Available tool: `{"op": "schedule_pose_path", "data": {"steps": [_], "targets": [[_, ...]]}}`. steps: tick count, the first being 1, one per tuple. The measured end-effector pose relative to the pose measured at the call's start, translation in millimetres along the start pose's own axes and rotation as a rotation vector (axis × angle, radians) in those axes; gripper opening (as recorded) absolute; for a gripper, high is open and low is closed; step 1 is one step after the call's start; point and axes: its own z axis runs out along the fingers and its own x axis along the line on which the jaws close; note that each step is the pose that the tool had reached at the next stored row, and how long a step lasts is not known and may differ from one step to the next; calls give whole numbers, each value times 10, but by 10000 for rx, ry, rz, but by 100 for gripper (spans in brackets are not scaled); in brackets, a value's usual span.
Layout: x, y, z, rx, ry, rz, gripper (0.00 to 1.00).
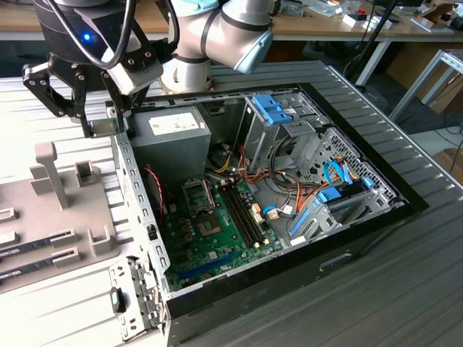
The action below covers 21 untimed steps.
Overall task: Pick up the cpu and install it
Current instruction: 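Pick up the cpu and move it towards the insertion slot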
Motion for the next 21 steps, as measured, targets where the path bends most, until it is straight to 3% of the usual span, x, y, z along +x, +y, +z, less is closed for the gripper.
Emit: {"op": "schedule_pose_path", "data": {"steps": [21], "targets": [[-152, 2, 14, 0, 0, -1, 47]]}}
